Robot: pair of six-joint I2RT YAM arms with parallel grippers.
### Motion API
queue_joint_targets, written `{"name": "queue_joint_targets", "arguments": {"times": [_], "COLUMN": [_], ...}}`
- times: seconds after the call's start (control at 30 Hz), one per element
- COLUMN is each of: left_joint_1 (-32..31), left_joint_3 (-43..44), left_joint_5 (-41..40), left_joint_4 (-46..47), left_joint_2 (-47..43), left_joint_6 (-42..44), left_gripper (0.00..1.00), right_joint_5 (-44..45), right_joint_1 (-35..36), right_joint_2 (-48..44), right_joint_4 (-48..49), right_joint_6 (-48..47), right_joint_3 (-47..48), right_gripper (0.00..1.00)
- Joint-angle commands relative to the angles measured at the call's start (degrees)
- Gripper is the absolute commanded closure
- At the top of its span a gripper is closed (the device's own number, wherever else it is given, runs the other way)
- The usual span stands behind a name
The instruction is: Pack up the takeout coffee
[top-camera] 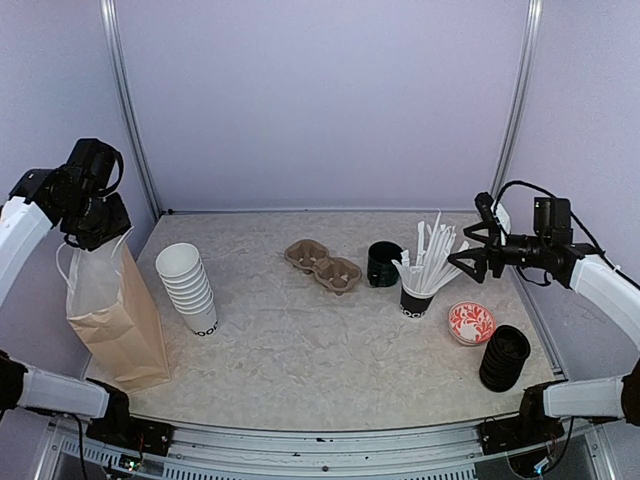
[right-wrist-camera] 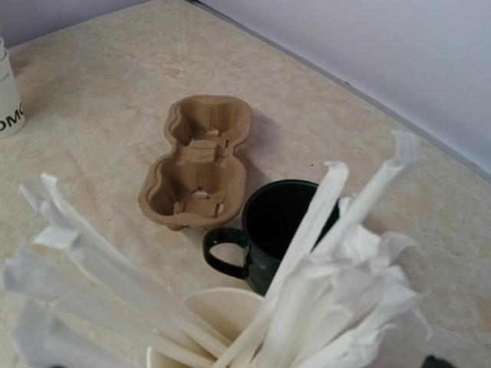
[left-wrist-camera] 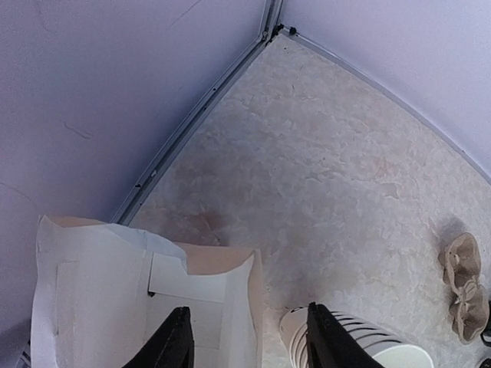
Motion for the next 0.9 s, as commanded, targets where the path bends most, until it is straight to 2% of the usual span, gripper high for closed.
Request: {"name": "queue_joint_targets", "arguments": {"times": [0.0,0.27,0.37,0.47,0.87], "left_joint_1": [2.5,5.9,6.7,6.9,6.9], "left_joint_3": [-2.5,-5.3,-4.9,-2.1,14.9], "left_joint_5": [2.9,5.8,6.5,6.2,9.8], "left_joint_4": [3.2,7.3,10.0,12.9,23.5], "left_joint_2": [1.7,4.1,6.0,8.4,29.0], "left_joint_6": [3.2,6.5,8.5,11.3,30.2], "left_gripper": [0.54,0.73,0.90,0.99,1.00], "right_joint_5": [0.0,0.9,1.3,1.5,2.0], "right_joint_1": [0.8,1.2,1.4,1.4,1.6], "right_joint_2": [0.3,1.3,1.6,1.9,2.8], "right_joint_4": [-1.0,-1.3,-1.4,-1.4,-1.4], "right_joint_6": [-0.8,-1.5,-1.7,-1.8,-1.6], "right_joint_3": [-0.7,-0.6,-0.6,-0.6,-0.6], "right_gripper": [0.01,0.01,0.01,0.01,0.01]}}
